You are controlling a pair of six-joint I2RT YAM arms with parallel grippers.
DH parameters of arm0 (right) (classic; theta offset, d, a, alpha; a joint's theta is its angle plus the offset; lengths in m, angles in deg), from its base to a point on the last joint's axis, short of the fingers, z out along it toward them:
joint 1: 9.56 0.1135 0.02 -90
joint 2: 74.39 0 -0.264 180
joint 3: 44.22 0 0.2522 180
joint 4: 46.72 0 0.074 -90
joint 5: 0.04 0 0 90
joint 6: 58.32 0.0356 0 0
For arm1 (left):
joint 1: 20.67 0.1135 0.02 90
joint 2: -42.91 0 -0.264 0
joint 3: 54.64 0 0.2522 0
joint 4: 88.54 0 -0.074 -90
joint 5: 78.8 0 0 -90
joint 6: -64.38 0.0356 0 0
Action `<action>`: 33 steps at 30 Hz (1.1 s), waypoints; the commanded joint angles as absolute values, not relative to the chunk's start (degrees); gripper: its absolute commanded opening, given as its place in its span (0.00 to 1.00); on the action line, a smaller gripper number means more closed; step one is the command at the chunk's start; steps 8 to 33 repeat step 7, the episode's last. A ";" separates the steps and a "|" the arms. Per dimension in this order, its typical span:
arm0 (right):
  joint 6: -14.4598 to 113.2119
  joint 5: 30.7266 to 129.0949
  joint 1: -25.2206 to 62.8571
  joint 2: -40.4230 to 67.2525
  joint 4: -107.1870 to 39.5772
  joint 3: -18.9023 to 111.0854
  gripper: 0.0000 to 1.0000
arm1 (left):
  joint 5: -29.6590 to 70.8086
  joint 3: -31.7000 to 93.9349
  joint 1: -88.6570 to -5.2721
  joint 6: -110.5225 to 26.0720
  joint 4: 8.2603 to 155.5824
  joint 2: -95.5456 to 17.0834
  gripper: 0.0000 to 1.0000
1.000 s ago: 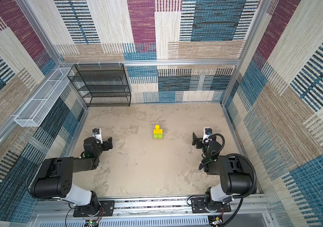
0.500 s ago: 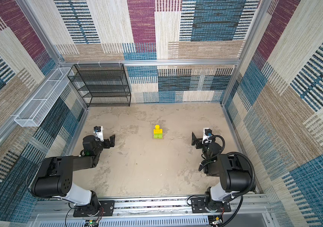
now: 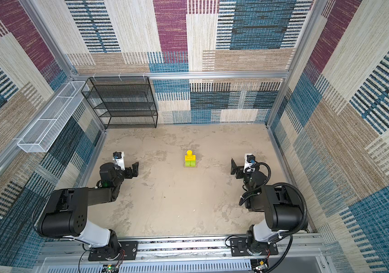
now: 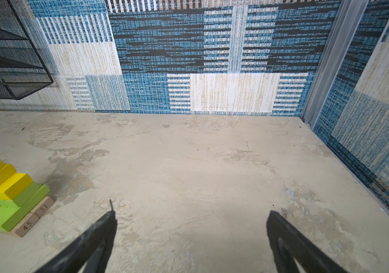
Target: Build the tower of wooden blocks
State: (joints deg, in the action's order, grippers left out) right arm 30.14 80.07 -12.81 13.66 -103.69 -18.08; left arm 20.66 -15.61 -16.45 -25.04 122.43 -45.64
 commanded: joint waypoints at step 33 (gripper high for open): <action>30.34 81.30 -12.48 13.50 -105.72 -18.13 0.99 | 21.66 -15.47 -16.38 -24.39 123.15 -45.67 0.99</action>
